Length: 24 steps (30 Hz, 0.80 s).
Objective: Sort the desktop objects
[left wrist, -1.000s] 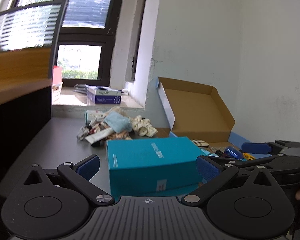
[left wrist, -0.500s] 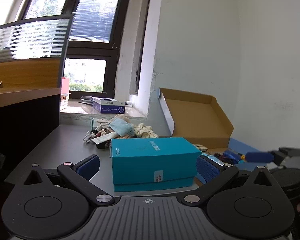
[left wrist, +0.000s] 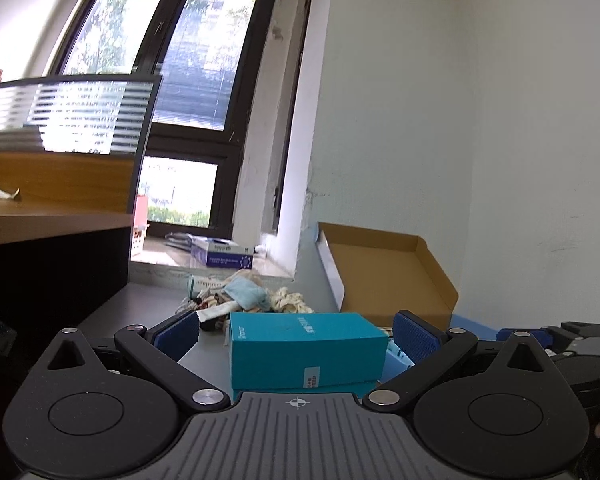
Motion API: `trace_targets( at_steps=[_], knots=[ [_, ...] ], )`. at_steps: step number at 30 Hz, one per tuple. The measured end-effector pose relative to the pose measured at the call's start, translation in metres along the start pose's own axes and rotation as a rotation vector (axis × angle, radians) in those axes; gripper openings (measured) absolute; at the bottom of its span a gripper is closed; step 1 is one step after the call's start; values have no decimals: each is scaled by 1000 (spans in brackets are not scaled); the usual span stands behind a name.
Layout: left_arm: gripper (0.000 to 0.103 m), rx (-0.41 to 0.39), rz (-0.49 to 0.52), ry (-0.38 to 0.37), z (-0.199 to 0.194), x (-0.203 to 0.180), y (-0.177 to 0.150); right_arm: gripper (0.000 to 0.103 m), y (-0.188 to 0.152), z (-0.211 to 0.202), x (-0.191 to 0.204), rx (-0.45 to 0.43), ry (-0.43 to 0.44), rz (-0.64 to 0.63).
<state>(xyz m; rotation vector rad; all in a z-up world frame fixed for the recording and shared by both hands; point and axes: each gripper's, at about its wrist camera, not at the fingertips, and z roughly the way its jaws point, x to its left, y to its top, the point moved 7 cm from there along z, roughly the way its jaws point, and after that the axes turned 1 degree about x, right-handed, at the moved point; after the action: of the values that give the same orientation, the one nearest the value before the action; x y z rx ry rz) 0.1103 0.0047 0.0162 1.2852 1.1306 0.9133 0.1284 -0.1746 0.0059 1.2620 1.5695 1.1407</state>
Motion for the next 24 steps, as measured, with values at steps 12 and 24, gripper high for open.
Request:
trace_targets(
  at_steps=[12,24],
  knots=[
    [103,-37,-45,27,-19,3,-4,103,8,-39,2,-165,27,0],
    [103,-1,-29,115,-23,8,-19,103,-10,-49,-16,-196,-9,64]
  ],
)
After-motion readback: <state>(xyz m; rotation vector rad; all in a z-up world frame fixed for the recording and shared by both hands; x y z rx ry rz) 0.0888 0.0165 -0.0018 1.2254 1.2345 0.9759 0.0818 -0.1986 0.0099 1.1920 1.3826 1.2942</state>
